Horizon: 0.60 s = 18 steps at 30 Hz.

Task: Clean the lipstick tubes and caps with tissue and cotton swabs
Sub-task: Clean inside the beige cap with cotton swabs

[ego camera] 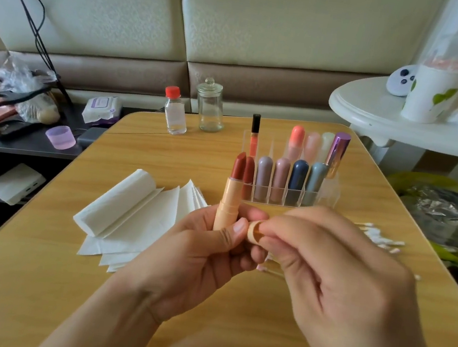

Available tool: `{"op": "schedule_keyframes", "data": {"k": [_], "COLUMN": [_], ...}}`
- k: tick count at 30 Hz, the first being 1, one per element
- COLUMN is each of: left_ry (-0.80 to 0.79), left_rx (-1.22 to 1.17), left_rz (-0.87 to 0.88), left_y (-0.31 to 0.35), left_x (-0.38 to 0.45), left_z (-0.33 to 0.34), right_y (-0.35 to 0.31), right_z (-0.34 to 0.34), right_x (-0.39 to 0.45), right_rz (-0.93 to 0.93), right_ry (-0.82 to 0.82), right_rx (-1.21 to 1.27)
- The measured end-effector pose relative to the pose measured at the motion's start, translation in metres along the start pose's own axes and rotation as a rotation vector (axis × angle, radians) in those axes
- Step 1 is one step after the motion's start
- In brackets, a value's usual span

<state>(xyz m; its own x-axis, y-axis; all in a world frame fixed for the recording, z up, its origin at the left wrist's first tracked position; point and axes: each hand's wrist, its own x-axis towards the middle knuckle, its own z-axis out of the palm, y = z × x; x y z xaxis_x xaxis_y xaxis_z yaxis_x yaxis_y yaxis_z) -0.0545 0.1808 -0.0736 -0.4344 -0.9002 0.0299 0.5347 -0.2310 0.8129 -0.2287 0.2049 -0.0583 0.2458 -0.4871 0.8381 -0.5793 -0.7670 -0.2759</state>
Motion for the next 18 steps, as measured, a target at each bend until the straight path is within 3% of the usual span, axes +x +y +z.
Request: {"op": "schedule_keyframes", "data": {"k": [2,4,11,18], "left_ry": [-0.042,-0.093,-0.127,-0.135], "left_rx": [-0.035,-0.076,-0.169,-0.174], "left_rz": [-0.024,-0.040,-0.047,-0.043], "left_y": [-0.001,-0.001,-0.003,-0.004], "left_x": [0.000,0.001,0.001,0.001], "left_z": [-0.002,-0.003,-0.005,-0.007], "right_y": [-0.001,0.000,0.006,0.001], "right_z": [0.003,0.005,-0.005,-0.003], "right_x": [0.001,0.002,0.003,0.008], "right_rz": [0.139,0.193,0.007,-0.045], "right_ry": [0.021,0.042,0.099,0.017], "right_rx": [0.285,0.394,-0.146,-0.066]}}
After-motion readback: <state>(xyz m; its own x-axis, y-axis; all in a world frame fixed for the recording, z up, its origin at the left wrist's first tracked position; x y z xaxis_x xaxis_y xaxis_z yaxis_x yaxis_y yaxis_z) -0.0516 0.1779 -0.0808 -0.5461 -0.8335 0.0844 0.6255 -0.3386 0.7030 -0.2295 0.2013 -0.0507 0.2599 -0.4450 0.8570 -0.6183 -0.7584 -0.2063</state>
